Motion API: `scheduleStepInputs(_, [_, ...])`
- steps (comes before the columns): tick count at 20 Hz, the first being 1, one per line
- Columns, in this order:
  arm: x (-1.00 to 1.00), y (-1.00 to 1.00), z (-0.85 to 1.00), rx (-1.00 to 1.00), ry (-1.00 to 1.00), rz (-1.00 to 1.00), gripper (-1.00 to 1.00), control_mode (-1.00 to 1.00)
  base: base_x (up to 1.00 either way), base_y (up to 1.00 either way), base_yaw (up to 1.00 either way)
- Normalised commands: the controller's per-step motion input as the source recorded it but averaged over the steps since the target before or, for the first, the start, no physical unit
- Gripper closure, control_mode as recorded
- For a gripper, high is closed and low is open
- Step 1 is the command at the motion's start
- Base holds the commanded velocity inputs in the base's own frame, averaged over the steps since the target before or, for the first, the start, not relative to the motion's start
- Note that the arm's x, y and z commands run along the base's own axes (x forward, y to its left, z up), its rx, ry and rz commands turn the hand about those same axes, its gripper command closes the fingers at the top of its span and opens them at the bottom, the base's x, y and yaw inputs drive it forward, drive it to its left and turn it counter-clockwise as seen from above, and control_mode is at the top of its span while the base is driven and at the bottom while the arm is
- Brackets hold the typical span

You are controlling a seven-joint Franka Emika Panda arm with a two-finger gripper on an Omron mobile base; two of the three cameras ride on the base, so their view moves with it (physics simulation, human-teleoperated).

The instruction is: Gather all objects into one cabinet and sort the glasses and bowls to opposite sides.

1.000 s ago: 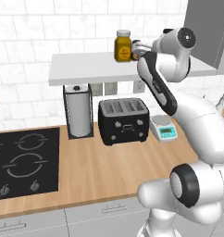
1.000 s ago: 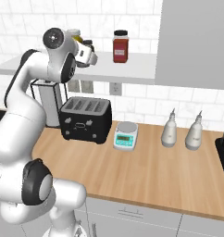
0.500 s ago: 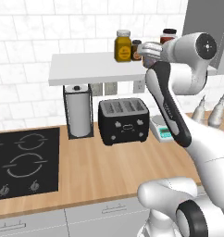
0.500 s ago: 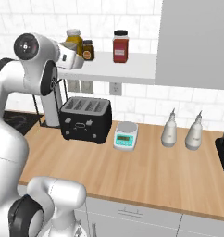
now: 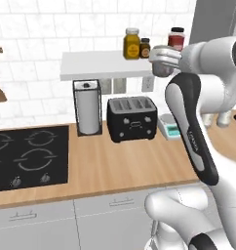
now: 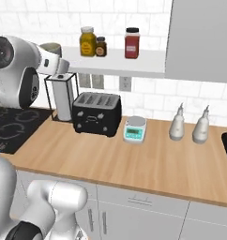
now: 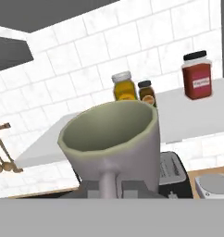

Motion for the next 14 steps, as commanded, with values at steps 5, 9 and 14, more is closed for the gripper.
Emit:
scheduleStepInputs(5, [0.00,0.00,0.00,0.00,0.00,0.00,1.00,1.00,-0.65,0.40,0.36])
scheduleStepInputs(9, [0.00,0.00,0.00,0.00,0.00,0.00,1.00,1.00,-0.14,0.14,0.64])
scheduleStepInputs(14, [0.00,0.00,0.00,0.00,0.00,0.00,1.00,1.00,0.00,0.16,0.70])
